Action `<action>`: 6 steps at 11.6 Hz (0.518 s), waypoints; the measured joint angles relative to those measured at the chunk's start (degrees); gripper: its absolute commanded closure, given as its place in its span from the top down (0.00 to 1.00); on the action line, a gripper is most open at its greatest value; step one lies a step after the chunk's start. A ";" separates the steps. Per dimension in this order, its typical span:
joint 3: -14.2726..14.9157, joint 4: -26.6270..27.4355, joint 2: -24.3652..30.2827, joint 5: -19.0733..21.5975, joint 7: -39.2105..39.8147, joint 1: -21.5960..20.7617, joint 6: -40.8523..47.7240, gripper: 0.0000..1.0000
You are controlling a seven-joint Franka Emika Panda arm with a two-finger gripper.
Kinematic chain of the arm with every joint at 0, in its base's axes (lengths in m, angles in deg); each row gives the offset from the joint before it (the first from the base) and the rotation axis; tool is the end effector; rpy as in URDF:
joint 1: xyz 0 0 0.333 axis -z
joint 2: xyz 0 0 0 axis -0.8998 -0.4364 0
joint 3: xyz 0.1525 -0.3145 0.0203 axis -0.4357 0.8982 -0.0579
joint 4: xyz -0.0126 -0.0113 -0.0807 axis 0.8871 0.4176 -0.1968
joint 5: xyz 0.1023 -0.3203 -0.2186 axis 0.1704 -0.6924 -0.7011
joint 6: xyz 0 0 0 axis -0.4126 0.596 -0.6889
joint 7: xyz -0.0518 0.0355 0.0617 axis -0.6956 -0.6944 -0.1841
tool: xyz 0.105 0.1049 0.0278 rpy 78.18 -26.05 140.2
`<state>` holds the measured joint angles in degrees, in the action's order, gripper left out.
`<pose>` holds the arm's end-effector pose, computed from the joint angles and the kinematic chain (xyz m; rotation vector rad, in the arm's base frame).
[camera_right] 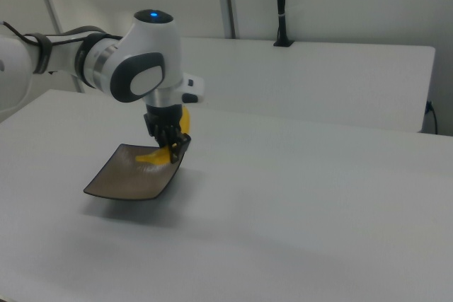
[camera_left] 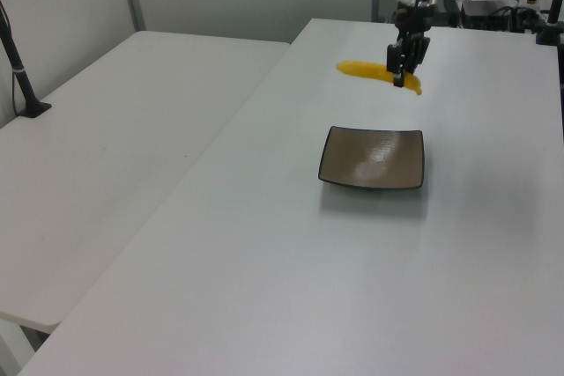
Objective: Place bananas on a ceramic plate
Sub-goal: 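Lift the banana and carry it over the brown square plate, then lower the banana onto the plate and open the gripper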
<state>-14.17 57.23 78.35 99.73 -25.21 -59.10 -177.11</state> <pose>0.6175 -0.0071 0.4330 -2.9438 0.3399 -0.0408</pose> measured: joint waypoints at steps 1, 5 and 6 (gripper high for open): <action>-1.62 -0.09 -0.47 -0.01 -1.23 -0.09 -1.13 0.21; -5.15 -0.28 -3.20 -0.09 -4.82 -3.14 -6.28 0.40; -5.54 -0.31 -3.65 -0.32 -4.84 -3.66 -6.45 0.65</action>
<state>-19.70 56.91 74.70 99.40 -30.06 -62.76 -183.56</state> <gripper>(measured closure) 0.639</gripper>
